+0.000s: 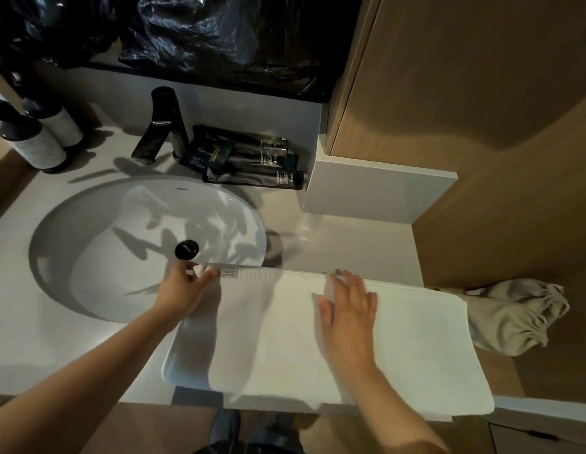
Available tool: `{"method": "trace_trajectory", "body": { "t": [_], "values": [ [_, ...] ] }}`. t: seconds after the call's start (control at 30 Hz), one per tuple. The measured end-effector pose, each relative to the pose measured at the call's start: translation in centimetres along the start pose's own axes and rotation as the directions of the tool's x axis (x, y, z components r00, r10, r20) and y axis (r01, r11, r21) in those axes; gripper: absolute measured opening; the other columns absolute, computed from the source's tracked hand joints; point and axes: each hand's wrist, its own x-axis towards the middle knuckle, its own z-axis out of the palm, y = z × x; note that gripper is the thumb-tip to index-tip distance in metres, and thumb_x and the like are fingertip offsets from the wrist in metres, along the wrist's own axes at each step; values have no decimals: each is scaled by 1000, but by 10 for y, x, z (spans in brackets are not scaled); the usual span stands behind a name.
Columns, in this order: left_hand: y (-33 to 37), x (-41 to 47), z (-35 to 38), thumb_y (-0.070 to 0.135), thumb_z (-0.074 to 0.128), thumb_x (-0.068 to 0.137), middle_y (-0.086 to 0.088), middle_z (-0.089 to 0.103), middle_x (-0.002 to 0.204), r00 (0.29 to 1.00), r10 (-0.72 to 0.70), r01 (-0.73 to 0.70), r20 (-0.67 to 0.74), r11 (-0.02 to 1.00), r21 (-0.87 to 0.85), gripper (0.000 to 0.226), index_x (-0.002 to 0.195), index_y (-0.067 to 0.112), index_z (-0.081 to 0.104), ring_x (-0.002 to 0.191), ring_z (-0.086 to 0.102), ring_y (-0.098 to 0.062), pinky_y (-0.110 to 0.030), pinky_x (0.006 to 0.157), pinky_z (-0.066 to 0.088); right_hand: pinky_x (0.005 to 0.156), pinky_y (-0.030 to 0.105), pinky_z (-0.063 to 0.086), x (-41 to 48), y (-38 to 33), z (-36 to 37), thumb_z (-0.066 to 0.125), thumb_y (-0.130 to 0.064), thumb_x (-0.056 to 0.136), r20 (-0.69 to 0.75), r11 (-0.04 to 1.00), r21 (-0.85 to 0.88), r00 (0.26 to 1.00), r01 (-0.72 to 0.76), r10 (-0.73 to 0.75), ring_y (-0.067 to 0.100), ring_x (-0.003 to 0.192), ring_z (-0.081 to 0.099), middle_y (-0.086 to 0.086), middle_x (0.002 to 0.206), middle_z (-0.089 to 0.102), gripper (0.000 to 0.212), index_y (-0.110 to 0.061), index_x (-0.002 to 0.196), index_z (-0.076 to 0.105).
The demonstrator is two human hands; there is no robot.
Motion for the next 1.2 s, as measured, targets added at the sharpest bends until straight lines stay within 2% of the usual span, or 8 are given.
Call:
{"method": "trace_trajectory", "body": {
  "t": [0.2,0.4,0.47,0.57,0.63,0.7,0.8,1.2],
  "values": [
    [-27,-25,4,36,54,95,-1,55,71,962,260,-251,-82,963,100,36,121,14,42,63,54,-16,-30,53,39,117,52,-16,-38,-47,51,-2,-62,96,191,981,-185,981,57,-21,22,146,-26,-1,160,-21,66,-29,154,-7],
    [-19,-24,-3,24,52,97,-10,59,101,927,366,-345,-81,918,195,48,139,22,31,76,56,-23,-36,64,46,117,52,-11,-33,-55,55,-5,-58,96,190,968,-240,981,69,-23,23,149,-15,1,163,-11,67,-26,154,-1],
    [-17,-25,-8,22,58,93,-18,57,113,884,463,-387,-66,803,454,55,142,10,36,93,56,-33,-43,77,50,117,50,-15,-32,-56,53,-10,-60,93,203,967,-245,979,69,-18,22,148,-20,0,162,-16,69,-28,153,-6],
    [-18,-45,-5,27,50,96,-17,53,134,664,739,-654,116,498,570,46,137,6,49,124,49,-36,-47,107,35,117,48,-19,-32,-59,50,-12,-60,92,220,966,-253,976,59,-2,20,147,-24,-2,161,-21,68,-29,153,-12],
    [-25,-67,5,36,26,100,-12,39,151,649,698,-729,301,459,508,54,144,10,42,141,34,-32,-43,119,13,118,47,-18,-35,-61,50,-9,-57,94,212,965,-259,977,50,6,19,147,-23,-2,161,-21,66,-29,153,-13],
    [-36,-77,12,46,-2,94,-5,-1,161,711,564,-690,420,445,571,66,153,16,4,149,-1,-24,-38,120,-11,119,45,-16,-43,-58,51,-4,-55,97,188,964,-261,982,50,0,18,148,-21,-3,161,-20,62,-29,152,-14],
    [-47,-68,15,53,-9,92,-1,-30,155,734,513,-667,445,423,613,64,144,21,-30,143,-28,-20,-38,117,-19,119,43,-13,-63,-40,47,3,-58,99,158,951,-304,987,46,2,17,149,-19,-4,160,-21,63,-31,154,-13],
    [-35,-75,19,68,-30,75,-6,-26,155,666,558,-739,495,403,540,93,147,10,-18,142,-28,-24,-37,115,-21,119,51,-11,-93,11,17,-11,-71,87,101,922,-360,976,-144,192,24,148,-21,-2,161,-20,78,-31,153,-11]
  ]
}}
